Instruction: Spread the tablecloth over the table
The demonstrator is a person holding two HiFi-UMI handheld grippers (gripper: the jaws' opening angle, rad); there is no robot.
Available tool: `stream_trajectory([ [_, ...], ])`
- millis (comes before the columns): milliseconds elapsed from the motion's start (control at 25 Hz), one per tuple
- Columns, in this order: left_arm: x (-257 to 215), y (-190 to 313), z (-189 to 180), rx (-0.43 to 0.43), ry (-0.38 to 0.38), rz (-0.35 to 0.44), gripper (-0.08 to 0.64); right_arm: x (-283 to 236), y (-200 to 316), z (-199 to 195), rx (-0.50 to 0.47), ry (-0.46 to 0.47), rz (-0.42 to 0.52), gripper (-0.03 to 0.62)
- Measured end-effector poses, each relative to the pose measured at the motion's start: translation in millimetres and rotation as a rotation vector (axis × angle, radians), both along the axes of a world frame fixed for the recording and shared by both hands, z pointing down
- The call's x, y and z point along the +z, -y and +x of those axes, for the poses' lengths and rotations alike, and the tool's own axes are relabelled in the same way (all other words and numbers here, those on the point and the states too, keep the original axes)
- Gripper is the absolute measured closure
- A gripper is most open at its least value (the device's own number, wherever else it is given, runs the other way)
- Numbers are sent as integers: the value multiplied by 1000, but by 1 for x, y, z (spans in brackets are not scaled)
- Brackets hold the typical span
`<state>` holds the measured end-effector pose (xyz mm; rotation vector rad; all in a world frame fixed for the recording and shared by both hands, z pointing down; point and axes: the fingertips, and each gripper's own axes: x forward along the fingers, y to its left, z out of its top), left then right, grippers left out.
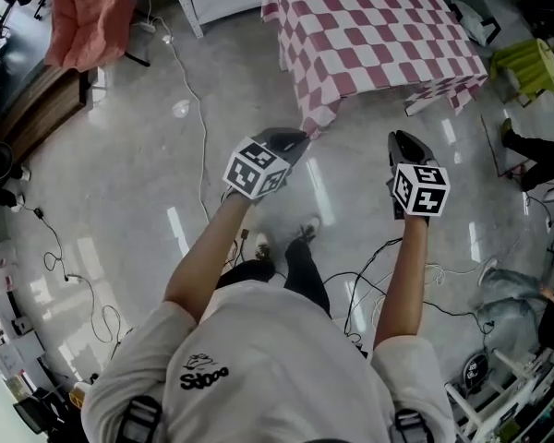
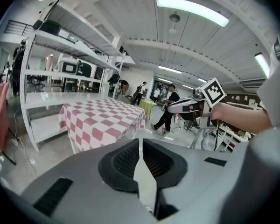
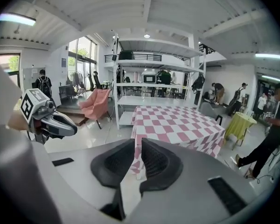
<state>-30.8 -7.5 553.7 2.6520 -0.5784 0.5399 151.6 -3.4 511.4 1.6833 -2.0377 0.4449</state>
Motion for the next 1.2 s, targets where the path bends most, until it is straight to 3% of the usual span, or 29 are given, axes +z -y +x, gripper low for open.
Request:
stream_trajectory([
  [360,-108,1,-40,3,-61,279,523,-109,-26,-43,23,6,189,555],
  [680,-183,-9,-70,-21,-104,470,523,-176,-59,-88,4,-50,319,568],
  [960,-229,-22,-84,-41,-129,561,523,-214,-82,-105,2,-72,394,569],
  [1200,-240,-34,-87,-26,-163,580,523,-221,-91,-106,23,-56,417,569],
])
